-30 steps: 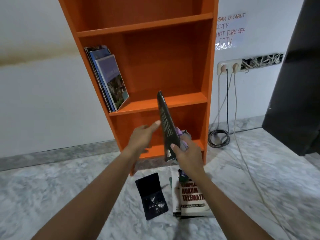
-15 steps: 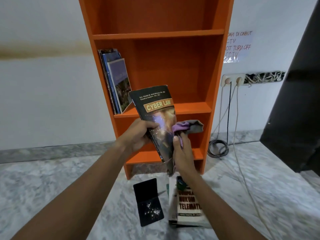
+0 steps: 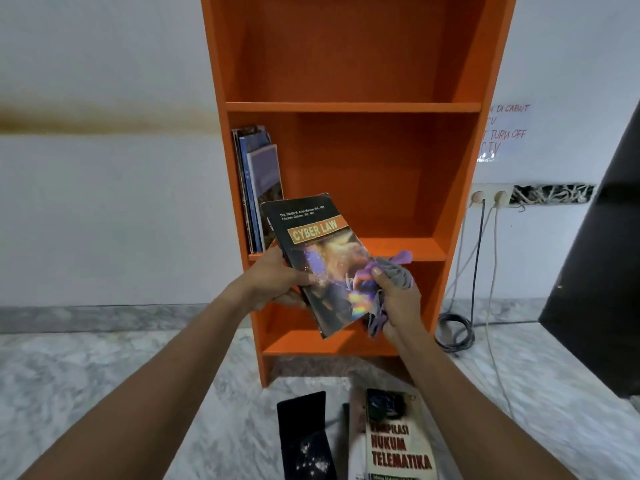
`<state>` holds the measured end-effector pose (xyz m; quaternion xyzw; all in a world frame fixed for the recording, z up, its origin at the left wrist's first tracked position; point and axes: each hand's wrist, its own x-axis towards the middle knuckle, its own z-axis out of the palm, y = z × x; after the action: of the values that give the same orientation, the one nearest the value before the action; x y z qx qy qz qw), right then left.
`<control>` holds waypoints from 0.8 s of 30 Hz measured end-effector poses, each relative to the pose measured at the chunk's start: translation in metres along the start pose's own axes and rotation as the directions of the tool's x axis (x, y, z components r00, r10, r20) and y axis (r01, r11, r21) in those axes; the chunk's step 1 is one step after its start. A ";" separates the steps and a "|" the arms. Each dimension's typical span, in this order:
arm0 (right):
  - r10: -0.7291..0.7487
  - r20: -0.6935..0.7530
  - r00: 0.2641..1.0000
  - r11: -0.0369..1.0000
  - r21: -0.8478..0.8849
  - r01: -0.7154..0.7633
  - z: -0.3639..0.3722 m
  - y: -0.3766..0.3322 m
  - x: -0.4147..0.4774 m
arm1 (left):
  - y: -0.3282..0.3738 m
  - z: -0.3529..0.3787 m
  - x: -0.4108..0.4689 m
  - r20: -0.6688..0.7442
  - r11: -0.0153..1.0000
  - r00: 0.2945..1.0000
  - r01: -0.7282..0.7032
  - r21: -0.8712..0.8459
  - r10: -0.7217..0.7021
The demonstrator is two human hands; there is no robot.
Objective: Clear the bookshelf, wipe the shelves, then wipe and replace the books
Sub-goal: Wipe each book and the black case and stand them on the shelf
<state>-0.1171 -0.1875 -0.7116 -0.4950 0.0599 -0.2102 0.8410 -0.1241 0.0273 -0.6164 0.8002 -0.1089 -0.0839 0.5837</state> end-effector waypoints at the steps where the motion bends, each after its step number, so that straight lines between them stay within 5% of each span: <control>1: -0.029 -0.029 0.999 0.996 -0.086 0.027 0.008 -0.002 0.002 | -0.003 -0.001 0.005 -0.087 0.998 0.994 -0.058 0.024 0.060; 4: -0.166 -0.097 0.981 0.900 -0.423 0.111 0.032 -0.006 0.018 | -0.002 -0.009 0.025 -0.346 0.929 0.876 -0.249 0.272 0.336; 7: -0.243 -0.103 0.965 0.730 -0.675 0.111 0.056 -0.015 0.044 | 0.012 -0.020 0.050 -0.430 0.892 0.791 -0.315 0.324 0.436; 16: -0.219 0.116 0.969 0.737 -0.631 0.242 0.106 0.003 0.097 | 0.006 -0.044 0.157 -0.620 0.868 0.651 -0.126 0.481 0.438; 24: -0.189 0.153 0.970 0.787 -0.568 0.243 0.116 0.031 0.105 | -0.026 -0.048 0.174 -0.628 0.792 0.627 0.028 0.610 0.461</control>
<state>0.0225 -0.1243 -0.6688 -0.7408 0.0274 -0.2546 0.6210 0.0581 0.0319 -0.6279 0.8756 0.0217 0.3651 0.3157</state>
